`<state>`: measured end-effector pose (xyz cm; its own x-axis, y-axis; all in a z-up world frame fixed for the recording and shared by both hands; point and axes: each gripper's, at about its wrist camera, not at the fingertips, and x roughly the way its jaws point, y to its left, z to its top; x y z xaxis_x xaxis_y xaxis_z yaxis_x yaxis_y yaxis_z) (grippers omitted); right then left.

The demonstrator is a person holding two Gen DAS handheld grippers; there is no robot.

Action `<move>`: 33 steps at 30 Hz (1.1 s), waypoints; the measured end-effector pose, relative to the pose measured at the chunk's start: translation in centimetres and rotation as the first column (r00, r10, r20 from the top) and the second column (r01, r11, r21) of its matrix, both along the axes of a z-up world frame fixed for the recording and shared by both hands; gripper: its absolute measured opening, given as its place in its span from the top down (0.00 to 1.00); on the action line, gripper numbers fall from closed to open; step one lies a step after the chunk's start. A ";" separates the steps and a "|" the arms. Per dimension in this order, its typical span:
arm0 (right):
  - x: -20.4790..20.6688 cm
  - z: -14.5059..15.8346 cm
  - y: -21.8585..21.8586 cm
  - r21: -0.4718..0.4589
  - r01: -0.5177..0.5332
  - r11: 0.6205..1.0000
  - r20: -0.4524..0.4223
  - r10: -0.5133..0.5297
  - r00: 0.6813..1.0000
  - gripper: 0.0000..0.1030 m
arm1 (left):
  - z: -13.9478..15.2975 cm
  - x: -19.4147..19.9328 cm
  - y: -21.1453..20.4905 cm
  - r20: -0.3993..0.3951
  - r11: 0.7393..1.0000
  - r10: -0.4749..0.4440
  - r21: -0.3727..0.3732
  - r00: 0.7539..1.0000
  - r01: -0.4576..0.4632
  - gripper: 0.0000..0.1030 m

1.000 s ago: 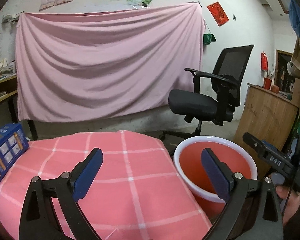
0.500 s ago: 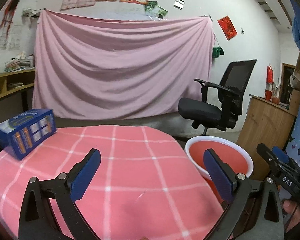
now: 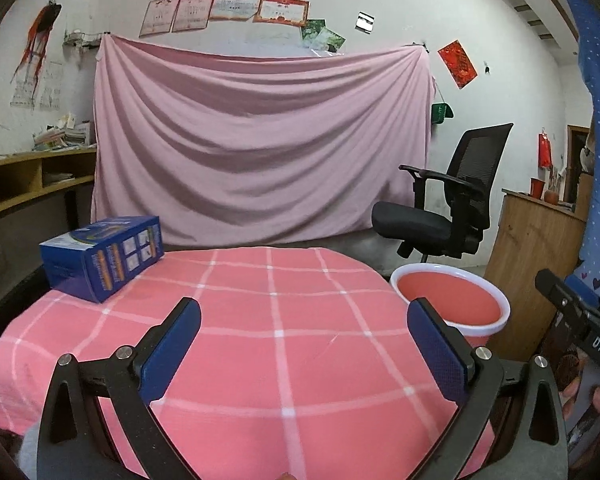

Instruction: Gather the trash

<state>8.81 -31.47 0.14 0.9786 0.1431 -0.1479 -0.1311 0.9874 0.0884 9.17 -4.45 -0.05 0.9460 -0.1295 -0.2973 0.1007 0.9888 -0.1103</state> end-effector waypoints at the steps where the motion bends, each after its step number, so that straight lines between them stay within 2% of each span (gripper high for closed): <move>1: -0.3 0.1 0.3 0.000 -0.007 1.000 -0.001 0.007 1.000 0.00 | -0.1 -0.5 0.2 0.003 1.000 0.001 0.000 1.000 -0.001 0.02; 15: -4.2 -0.2 2.9 -0.017 -0.028 0.999 0.001 0.028 1.000 0.00 | -0.9 -4.2 1.7 0.020 1.000 0.014 -0.007 1.000 -0.014 0.02; 33: -4.3 -0.5 3.4 -0.034 -0.053 0.998 -0.004 0.053 0.999 0.00 | -1.2 -4.9 2.0 0.029 0.999 0.032 0.002 0.999 -0.033 0.02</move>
<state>4.53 -28.11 -0.32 0.9692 0.1895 -0.1570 -0.1830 0.9816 0.0551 4.30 -2.44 -1.24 0.9578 -0.0978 -0.2703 0.0716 0.9919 -0.1050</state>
